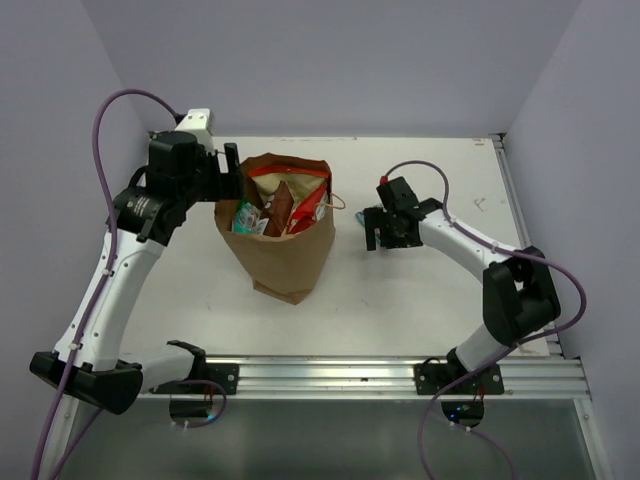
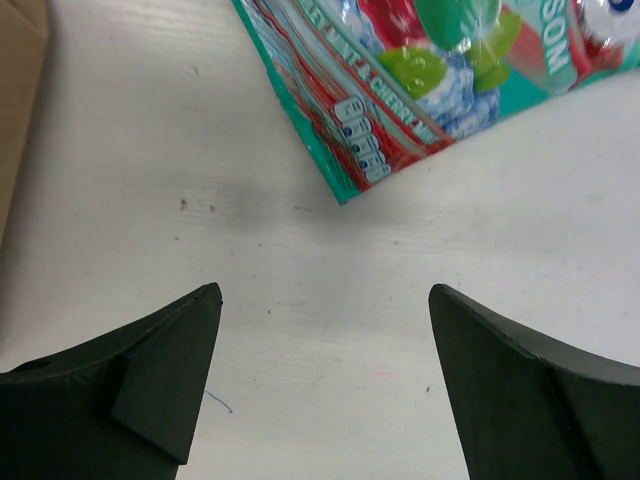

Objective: Place the snacks into the paper bag
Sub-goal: Pick up the snack from the center of the board.

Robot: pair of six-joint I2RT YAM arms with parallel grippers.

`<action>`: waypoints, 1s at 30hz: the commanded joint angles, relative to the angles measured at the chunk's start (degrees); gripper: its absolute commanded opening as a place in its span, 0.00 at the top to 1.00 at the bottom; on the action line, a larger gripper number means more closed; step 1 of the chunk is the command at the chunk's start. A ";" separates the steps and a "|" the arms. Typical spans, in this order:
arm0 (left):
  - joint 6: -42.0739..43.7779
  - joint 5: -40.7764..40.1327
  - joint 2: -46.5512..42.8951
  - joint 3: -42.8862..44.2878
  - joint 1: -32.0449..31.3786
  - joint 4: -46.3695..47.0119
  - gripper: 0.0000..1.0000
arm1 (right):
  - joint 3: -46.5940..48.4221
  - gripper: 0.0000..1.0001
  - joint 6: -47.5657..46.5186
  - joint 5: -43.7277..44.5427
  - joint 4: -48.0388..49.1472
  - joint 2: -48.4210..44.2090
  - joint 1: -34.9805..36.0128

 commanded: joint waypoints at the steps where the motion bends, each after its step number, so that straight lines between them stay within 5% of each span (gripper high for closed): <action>1: 1.28 -0.27 -2.72 -0.72 0.31 2.92 0.13 | 3.85 0.11 -8.46 6.30 0.53 -0.34 1.05; 10: 0.76 -0.01 -4.30 -0.98 0.31 1.78 0.13 | 12.20 0.10 -24.03 16.43 5.54 12.30 4.13; 23: 0.49 -0.36 -4.92 -1.25 0.31 0.02 0.13 | 19.77 0.14 -28.97 19.32 4.41 27.51 4.21; 30: 0.49 -0.53 -4.92 -1.42 0.31 -0.07 0.13 | 19.34 0.52 -26.95 21.79 1.32 30.25 4.21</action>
